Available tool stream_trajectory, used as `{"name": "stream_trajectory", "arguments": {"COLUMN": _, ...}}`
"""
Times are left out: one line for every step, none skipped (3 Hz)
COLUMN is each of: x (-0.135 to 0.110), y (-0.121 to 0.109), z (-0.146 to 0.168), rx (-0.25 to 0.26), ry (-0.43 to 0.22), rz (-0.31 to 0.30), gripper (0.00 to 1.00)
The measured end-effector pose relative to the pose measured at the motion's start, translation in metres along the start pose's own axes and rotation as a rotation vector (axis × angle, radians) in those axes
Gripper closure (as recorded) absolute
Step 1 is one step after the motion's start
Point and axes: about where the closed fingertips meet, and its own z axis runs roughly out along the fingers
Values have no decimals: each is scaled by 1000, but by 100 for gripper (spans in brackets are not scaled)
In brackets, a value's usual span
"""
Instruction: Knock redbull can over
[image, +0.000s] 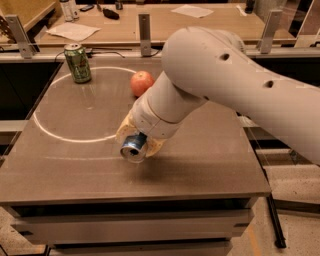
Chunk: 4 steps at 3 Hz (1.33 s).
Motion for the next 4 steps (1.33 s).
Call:
{"name": "stream_trajectory", "arguments": {"x": 4, "y": 7, "z": 12, "rx": -35, "ry": -8, "rz": 28, "gripper": 100}}
{"name": "stream_trajectory", "arguments": {"x": 6, "y": 12, "z": 19, "rx": -58, "ry": -19, "rz": 47, "gripper": 84}}
{"name": "stream_trajectory", "arguments": {"x": 7, "y": 17, "z": 23, "rx": -72, "ry": -21, "rz": 72, "gripper": 61}}
{"name": "stream_trajectory", "arguments": {"x": 9, "y": 19, "z": 24, "rx": -75, "ry": -18, "rz": 90, "gripper": 38}}
